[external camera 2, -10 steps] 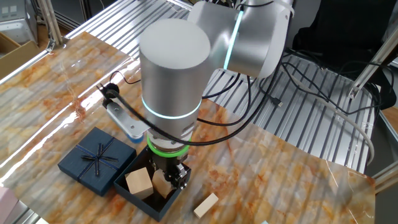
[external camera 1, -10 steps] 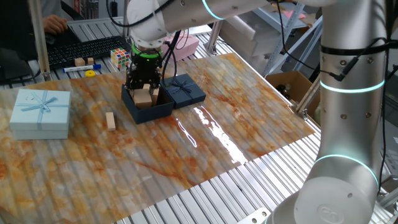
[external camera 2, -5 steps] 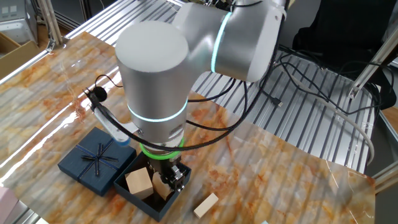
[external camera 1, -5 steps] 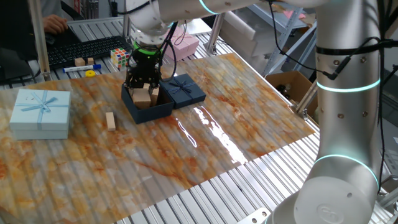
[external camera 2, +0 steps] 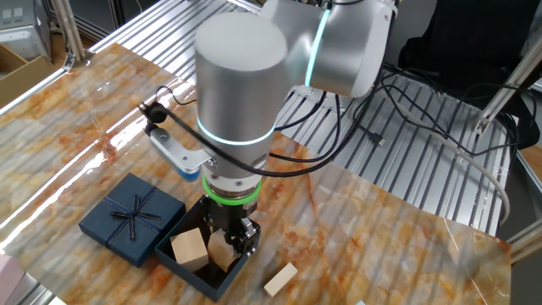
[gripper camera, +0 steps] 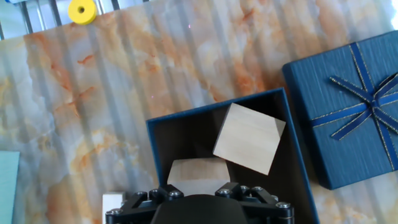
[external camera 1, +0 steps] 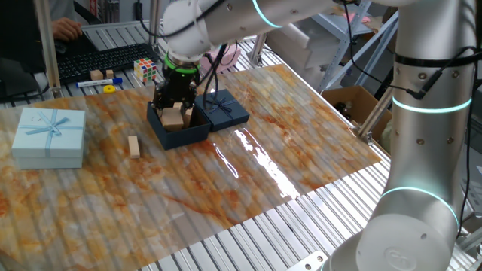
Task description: Take everything out of the gift box
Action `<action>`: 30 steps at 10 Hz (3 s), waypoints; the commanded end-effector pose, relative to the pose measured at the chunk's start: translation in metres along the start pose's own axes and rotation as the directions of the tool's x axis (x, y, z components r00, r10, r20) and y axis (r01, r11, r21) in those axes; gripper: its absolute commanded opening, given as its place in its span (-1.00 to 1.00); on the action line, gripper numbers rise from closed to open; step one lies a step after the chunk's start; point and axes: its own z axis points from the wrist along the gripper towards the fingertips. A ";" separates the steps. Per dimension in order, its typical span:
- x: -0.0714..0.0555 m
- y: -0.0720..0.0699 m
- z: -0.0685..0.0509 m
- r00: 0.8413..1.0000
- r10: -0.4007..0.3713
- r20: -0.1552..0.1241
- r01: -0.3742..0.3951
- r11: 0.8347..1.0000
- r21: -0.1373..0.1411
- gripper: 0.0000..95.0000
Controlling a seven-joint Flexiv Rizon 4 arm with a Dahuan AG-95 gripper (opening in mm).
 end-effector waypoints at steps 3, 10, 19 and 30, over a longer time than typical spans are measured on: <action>0.000 0.000 0.000 1.000 0.010 0.013 -0.009 1.000 -0.006 -1.00; -0.002 -0.001 0.000 1.000 0.008 -0.029 -0.008 1.000 -0.009 -1.00; -0.022 -0.002 -0.028 0.992 0.038 -0.122 -0.037 0.999 0.013 -1.00; 0.006 0.033 -0.053 0.986 0.128 -0.104 -0.130 0.992 -0.006 -1.00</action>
